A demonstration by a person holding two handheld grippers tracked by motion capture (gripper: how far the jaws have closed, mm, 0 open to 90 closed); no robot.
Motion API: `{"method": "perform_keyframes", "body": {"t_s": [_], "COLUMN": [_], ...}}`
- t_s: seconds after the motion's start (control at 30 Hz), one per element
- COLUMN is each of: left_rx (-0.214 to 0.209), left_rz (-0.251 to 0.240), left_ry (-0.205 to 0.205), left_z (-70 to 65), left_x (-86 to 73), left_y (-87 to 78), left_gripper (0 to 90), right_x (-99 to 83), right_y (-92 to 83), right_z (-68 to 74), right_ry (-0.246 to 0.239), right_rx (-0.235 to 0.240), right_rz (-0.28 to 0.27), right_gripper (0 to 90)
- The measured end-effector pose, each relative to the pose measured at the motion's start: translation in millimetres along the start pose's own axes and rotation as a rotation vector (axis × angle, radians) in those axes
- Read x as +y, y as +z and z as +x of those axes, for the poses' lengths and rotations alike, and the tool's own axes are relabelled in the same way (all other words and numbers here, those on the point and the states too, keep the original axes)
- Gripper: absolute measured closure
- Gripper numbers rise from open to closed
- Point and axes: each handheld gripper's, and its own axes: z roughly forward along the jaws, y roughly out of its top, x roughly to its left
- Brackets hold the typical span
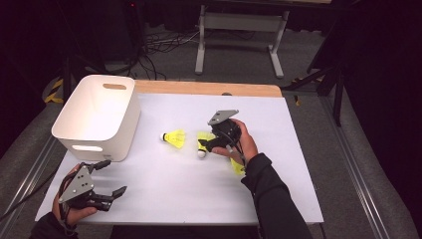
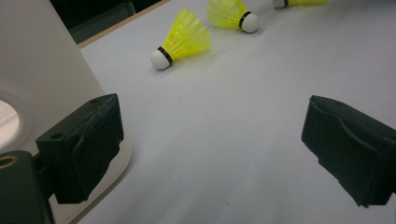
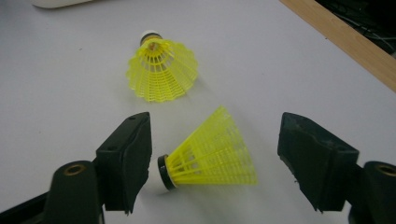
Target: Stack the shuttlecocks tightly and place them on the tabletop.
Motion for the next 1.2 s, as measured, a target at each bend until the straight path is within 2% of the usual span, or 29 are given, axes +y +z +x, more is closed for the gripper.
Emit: {"method": "perform_keyframes", "body": {"t_s": [0.13, 0.2, 0.23, 0.33, 0.37, 0.43, 0.53, 0.67, 0.7, 0.73, 0.83, 0.87, 0.97, 1.03, 1.07, 1.2], "left_rx": [-0.003, -0.002, -0.004, -0.010, -0.010, -0.012, -0.007, -0.008, -0.008, -0.006, 0.015, 0.015, 0.020, 0.023, 0.022, 0.028], "left_rz": [-0.003, -0.003, -0.002, -0.001, 0.003, 0.010, 0.019, 0.033, 0.033, 0.036, 0.045, 0.045, 0.041, 0.041, 0.040, 0.034], "left_ry": [0.002, 0.009, 0.010, 0.010, 0.012, 0.013, 0.018, 0.022, 0.026, 0.030, 0.040, 0.040, 0.046, 0.054, 0.055, 0.069], "left_z": [-0.5, -0.7, -0.8, -1.1, -1.3, -1.4, -2.1, -2.8, -2.7, -2.6, -4.4, -4.4, -5.6, -6.1, -6.3, -7.0], "left_x": [-0.1, -0.4, -0.5, -0.7, -0.8, -0.6, -0.6, -0.4, -0.5, -0.5, 0.2, 0.2, 0.8, 1.3, 1.4, 2.7], "left_y": [0.3, 0.6, 0.6, 0.6, 0.8, 0.7, 1.7, 3.2, 3.5, 3.6, 3.6, 3.6, 3.8, 3.7, 3.6, 2.1], "left_gripper": [6.2, 6.2, 6.3, 6.3, 6.4, 6.5, 7.1, 7.3, 7.3, 7.3, 7.6, 7.6, 7.8, 7.8, 8.1, 8.6], "right_x": [6.9, 8.7, 8.9, 9.3, 8.9, 8.4, 4.5, 2.7, 3.1, 3.6, 7.2, 7.2, 12.8, 14.2, 17.5, 25.0], "right_y": [14.6, 22.6, 25.7, 31.8, 34.4, 35.6, 38.3, 37.1, 35.4, 33.7, 27.4, 27.4, 19.9, 18.9, 17.3, 15.8], "right_z": [-10.2, -13.5, -15.1, -16.4, -16.6, -17.6, -22.8, -24.7, -24.5, -23.9, -19.5, -19.5, -13.0, -11.1, -6.9, -0.4], "right_ry": [0.023, 0.026, 0.032, 0.022, 0.019, 0.023, 0.057, 0.080, 0.079, 0.083, 0.087, 0.087, 0.092, 0.086, 0.068, 0.056], "right_rx": [0.036, 0.029, 0.040, 0.031, 0.042, 0.037, 0.060, 0.104, 0.120, 0.128, 0.160, 0.160, 0.204, 0.207, 0.198, 0.181], "right_rz": [0.037, 0.075, 0.085, 0.123, 0.135, 0.141, 0.148, 0.135, 0.129, 0.122, 0.101, 0.101, 0.056, 0.053, 0.052, 0.027], "right_gripper": [33.4, 35.7, 38.2, 45.0, 47.2, 48.5, 52.3, 63.6, 70.8, 73.0, 82.6, 82.6, 89.4, 89.5, 89.7, 89.8]}}
